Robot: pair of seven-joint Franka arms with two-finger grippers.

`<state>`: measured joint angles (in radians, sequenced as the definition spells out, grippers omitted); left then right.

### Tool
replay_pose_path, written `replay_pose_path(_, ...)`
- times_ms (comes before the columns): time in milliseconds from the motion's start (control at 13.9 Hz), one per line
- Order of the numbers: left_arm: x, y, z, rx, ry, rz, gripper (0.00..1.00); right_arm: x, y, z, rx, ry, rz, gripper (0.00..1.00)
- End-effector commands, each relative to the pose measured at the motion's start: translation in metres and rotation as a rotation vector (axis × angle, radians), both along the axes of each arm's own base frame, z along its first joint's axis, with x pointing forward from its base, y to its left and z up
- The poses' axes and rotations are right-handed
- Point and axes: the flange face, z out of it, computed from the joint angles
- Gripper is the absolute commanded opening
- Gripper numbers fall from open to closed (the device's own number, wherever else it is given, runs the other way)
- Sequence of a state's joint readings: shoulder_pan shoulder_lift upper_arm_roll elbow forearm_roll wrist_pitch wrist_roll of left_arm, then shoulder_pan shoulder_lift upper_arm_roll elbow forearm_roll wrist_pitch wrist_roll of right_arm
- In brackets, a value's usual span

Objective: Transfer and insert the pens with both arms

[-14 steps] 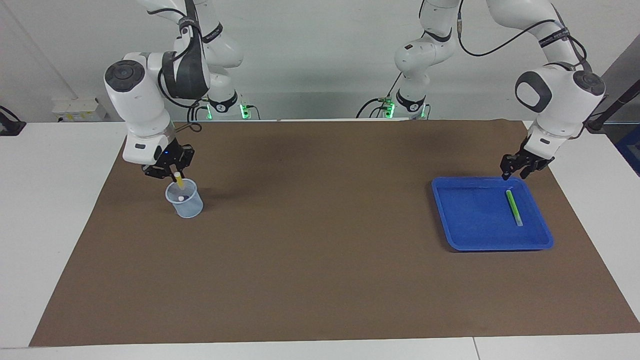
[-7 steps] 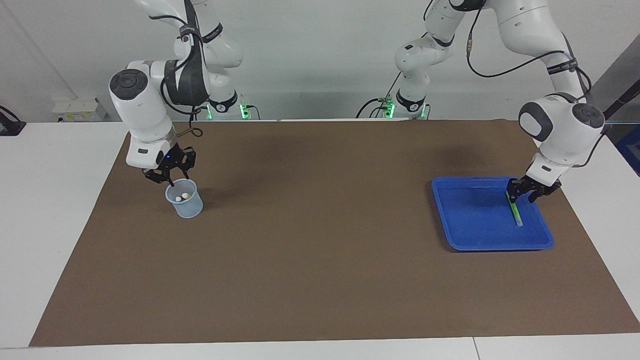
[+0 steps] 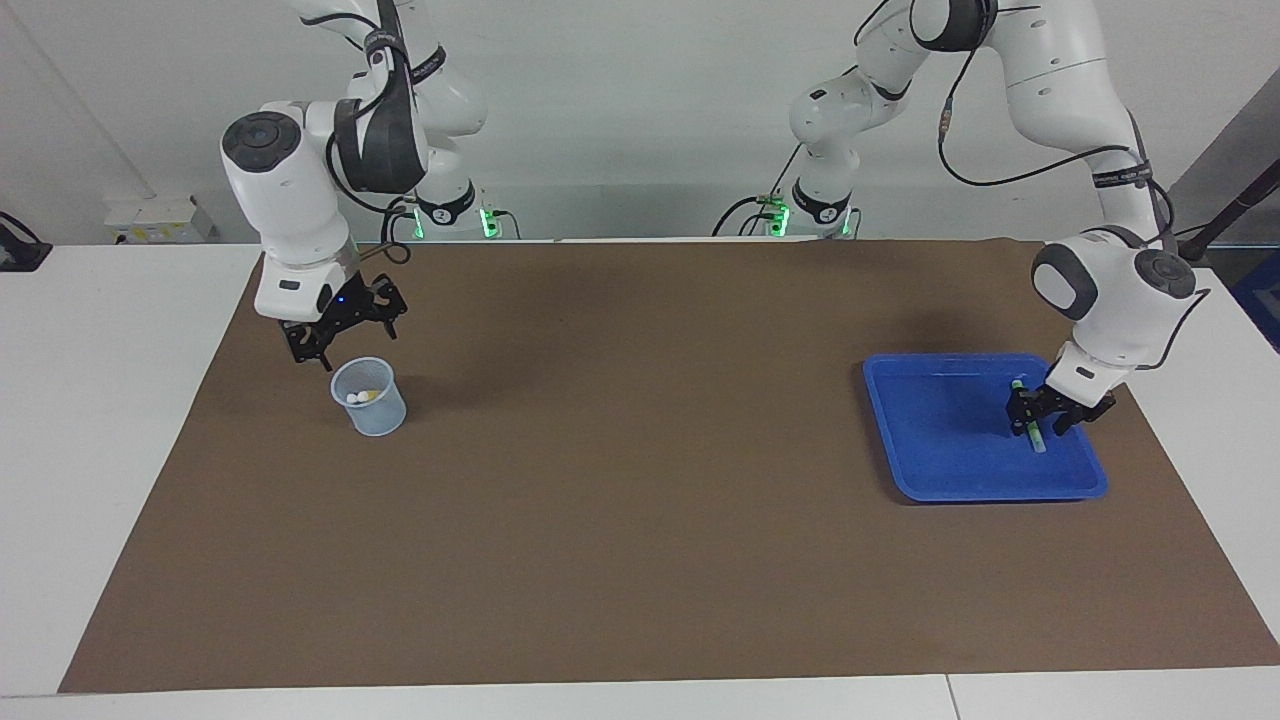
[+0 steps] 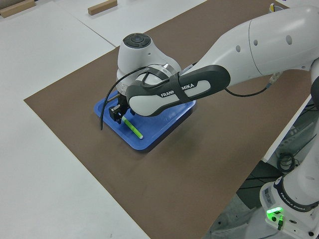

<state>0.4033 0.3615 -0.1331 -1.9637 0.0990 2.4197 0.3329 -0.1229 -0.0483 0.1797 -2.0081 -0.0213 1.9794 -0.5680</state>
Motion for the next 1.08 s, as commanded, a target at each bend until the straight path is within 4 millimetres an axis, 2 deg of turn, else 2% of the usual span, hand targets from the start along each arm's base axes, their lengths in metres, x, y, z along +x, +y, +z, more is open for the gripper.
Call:
replay_pose_path(0,-0.008,0.010,-0.009,0.006,0.033,-0.003,0.61,-0.004,0.035,0.009,0.067,0.006,-0.097,1.00)
replay_pose_path(144,-0.011,0.010,-0.011,0.000,0.054,0.008,0.56,-0.011,0.087,0.011,0.086,0.002,-0.215,1.00)
replay_pose_path(215,-0.011,0.010,-0.012,-0.002,0.057,0.016,0.44,-0.016,0.111,0.012,0.091,-0.003,-0.277,1.00)
replay_pose_path(287,-0.011,0.010,-0.011,-0.003,0.051,0.051,0.33,-0.020,0.126,0.012,0.097,-0.003,-0.330,1.00)
replay_pose_path(359,-0.009,0.005,-0.010,-0.004,0.046,0.077,0.01,-0.024,0.138,0.010,0.128,0.015,-0.369,1.00)
replay_pose_path(646,-0.009,0.000,-0.011,-0.008,0.070,0.081,0.00,-0.026,0.155,0.006,0.282,0.101,-0.567,1.00)
replay_pose_path(861,-0.006,0.000,-0.004,-0.016,0.096,0.101,0.00,-0.031,0.193,0.008,0.405,0.149,-0.813,1.00)
replay_pose_path(1005,-0.002,-0.003,0.004,-0.023,0.118,0.130,0.00,-0.032,0.209,0.006,0.418,0.152,-0.894,1.00)
